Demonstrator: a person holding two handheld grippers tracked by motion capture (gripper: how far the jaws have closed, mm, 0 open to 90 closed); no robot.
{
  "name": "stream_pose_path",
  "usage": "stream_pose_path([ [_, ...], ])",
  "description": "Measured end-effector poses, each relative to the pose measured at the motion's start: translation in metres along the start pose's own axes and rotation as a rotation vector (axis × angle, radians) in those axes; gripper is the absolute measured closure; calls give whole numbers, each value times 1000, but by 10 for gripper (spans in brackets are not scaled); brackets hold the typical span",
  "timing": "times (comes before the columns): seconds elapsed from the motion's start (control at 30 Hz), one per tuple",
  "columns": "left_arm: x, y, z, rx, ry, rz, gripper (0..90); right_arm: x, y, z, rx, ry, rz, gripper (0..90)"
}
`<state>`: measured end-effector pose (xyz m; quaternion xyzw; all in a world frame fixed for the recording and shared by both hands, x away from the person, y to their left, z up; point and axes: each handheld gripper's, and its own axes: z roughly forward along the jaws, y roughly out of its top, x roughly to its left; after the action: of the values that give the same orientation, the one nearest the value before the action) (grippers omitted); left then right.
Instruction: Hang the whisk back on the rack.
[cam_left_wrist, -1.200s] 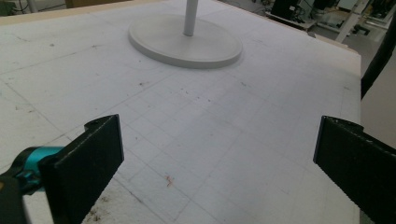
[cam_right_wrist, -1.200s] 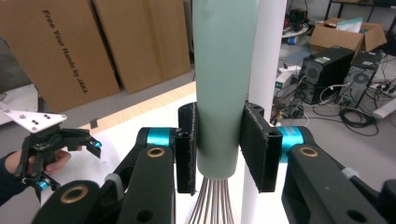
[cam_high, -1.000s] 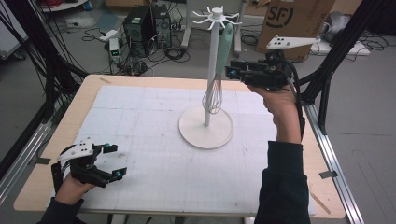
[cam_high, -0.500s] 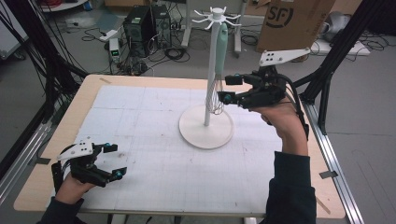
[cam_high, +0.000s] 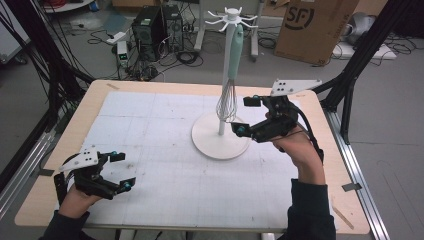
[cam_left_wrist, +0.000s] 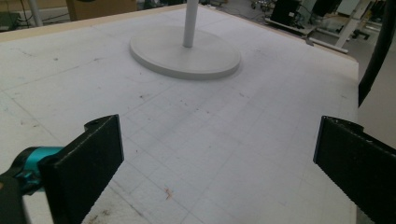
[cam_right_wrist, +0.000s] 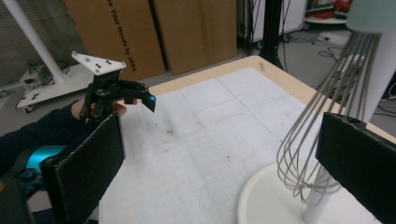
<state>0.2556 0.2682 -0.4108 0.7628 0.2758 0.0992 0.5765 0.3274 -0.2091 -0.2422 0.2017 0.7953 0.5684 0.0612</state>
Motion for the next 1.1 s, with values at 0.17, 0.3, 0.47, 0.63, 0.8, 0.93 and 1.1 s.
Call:
stream_pose_path([
  [0.17, 0, 1, -1, -7, 4, -2, 22, 4, -21, -2, -9, -23, -15, 6],
  [0.3, -1, 1, 0, -3, 9, 4, 22, 9, -38, -4, -17, -46, -28, 6],
  [0.47, -1, 1, 1, -4, 11, -3, 22, 12, -57, -8, -27, -79, -35, 6],
  [0.63, 1, 1, 1, -12, 11, -10, 22, 17, -76, -11, -22, -90, -29, 6],
  [0.8, 2, 1, 2, -8, 19, -14, 22, 17, -93, -14, -15, -122, -16, 6],
  [0.93, 2, 1, 2, -6, 24, -15, 22, 19, -107, -13, -7, -137, -17, 7],
  [1.1, 2, 1, 2, -9, 25, -14, 22, 19, -120, -13, -14, -162, -16, 7],
])
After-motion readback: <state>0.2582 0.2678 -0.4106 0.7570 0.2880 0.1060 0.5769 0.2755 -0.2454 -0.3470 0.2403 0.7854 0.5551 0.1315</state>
